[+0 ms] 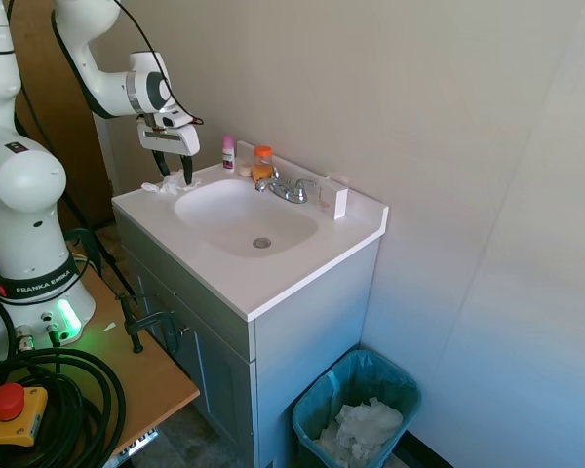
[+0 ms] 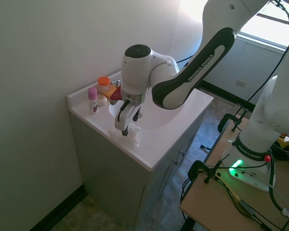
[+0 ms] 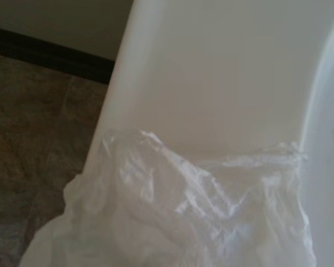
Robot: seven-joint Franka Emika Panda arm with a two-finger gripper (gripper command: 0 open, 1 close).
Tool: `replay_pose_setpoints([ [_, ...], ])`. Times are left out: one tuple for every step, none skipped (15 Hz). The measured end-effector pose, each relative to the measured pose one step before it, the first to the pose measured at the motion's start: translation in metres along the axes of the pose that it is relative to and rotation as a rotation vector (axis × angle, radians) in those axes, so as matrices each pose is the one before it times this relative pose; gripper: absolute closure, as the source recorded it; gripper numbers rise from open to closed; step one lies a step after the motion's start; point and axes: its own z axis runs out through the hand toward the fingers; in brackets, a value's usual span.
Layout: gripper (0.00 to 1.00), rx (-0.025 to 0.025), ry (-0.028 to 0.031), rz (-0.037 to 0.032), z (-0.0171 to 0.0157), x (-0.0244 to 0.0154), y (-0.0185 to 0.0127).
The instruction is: Throw the tissue in the trash bin
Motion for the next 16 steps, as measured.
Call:
replay_pose_setpoints([
  [1.00, -0.00346, -0.00441, 0.00044, 0.00372, 0.00135, -0.00240],
  [1.00, -0.00354, -0.00308, 0.00087, 0.00232, 0.00082, -0.00128],
  [1.00, -0.00268, -0.00147, 0.00053, 0.00065, 0.00026, -0.00117],
  [1.00, -0.00239, -0.00238, 0.00267, 0.00047, 0.00003, 0.00003],
  [1.00, -0.00424, -0.00298, 0.00259, 0.00032, -0.00009, 0.00029],
  [1.00, -0.00537, -0.00183, 0.00257, 0.00042, 0.00048, 0.00064],
  [1.00, -0.00211, -0.00043, 0.00252, 0.00043, 0.00077, 0.00059],
  [1.00, -0.00200, -0.00181, 0.00520, 0.00043, 0.00120, 0.00082],
  [1.00, -0.00205, -0.00257, 0.00500, 0.00032, 0.00071, 0.00060],
  [1.00, -0.00151, -0.00208, 0.00426, 0.00023, 0.00069, 0.00049],
  [1.00, -0.00020, -0.00283, 0.00395, 0.00008, 0.00050, 0.00024],
  [1.00, 0.00085, -0.00263, 0.00428, -0.00008, 0.00104, 0.00023],
  [1.00, 0.00110, -0.00287, 0.00348, -0.00014, 0.00064, 0.00003],
  [1.00, 0.00228, -0.00535, 0.00418, -0.00039, 0.00092, -0.00012],
  [1.00, 0.00120, -0.00399, 0.00192, -0.00008, 0.00058, 0.00008],
  [1.00, 0.00106, -0.00397, 0.00308, -0.00002, 0.00072, 0.00020],
])
